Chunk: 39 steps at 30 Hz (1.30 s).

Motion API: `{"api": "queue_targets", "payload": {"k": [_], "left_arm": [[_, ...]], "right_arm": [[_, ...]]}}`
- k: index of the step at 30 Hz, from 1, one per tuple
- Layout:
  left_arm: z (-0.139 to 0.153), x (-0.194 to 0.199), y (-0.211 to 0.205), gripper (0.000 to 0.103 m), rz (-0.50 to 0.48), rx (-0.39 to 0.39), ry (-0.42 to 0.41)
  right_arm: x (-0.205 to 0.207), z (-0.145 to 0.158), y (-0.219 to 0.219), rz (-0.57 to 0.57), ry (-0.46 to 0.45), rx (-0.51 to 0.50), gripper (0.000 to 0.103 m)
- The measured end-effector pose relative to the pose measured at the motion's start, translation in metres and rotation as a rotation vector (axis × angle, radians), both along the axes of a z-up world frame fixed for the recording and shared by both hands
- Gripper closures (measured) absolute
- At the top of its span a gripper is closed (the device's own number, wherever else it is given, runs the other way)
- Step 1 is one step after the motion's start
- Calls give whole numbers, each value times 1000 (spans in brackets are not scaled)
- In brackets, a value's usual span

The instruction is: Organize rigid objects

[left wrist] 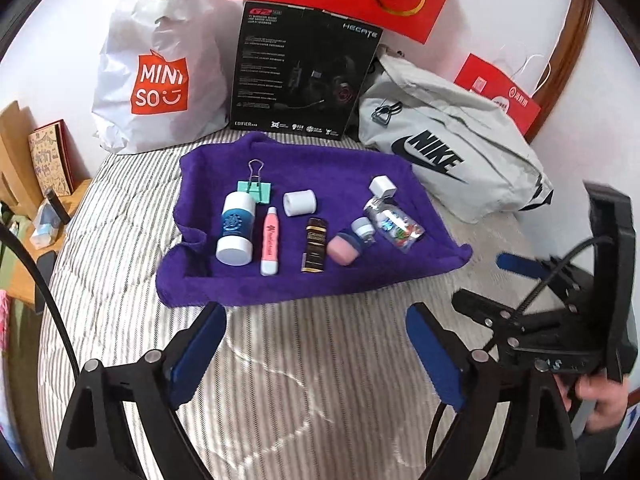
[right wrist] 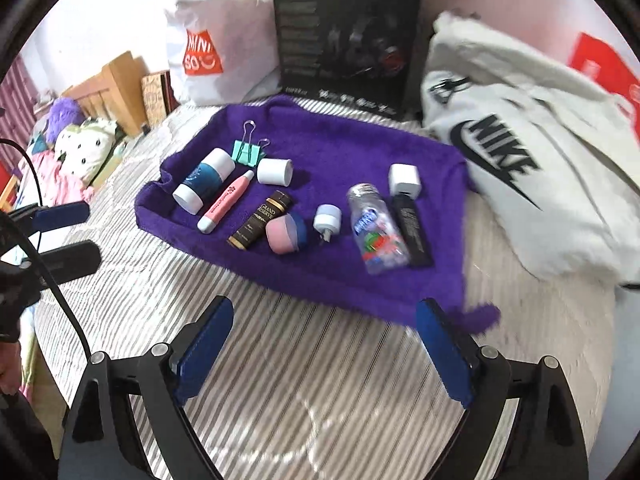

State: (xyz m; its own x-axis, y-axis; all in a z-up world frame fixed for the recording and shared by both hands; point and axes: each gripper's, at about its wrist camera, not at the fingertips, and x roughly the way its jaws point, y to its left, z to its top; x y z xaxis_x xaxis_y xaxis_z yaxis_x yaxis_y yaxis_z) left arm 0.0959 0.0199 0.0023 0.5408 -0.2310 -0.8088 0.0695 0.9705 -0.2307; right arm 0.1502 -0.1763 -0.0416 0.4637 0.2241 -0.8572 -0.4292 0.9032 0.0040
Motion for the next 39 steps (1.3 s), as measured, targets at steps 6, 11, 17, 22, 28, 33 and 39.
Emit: {"api": "queue_targets", "payload": {"k": [6, 11, 17, 22, 28, 33, 39], "left_arm": [[15, -14, -16, 4, 46, 86, -5], [23, -22, -20, 4, 91, 108, 0], [34, -32, -30, 4, 81, 131, -22], [37, -39, -35, 4, 70, 126, -26], [37, -43, -37, 4, 61, 135, -20], [37, -46, -39, 4, 57, 149, -18], [39, -47, -37, 4, 60, 153, -17]], "right_arm": [[-30, 24, -33, -155, -33, 36, 0], [-49, 39, -53, -248, -35, 63, 0], [-64, 46, -57, -258, -28, 38, 0], [-72, 48, -62, -287, -30, 34, 0], [-80, 55, -72, -331, -42, 49, 0], [-82, 58, -78, -348, -45, 64, 0], [-84, 59, -76, -345, -47, 53, 0]]}}
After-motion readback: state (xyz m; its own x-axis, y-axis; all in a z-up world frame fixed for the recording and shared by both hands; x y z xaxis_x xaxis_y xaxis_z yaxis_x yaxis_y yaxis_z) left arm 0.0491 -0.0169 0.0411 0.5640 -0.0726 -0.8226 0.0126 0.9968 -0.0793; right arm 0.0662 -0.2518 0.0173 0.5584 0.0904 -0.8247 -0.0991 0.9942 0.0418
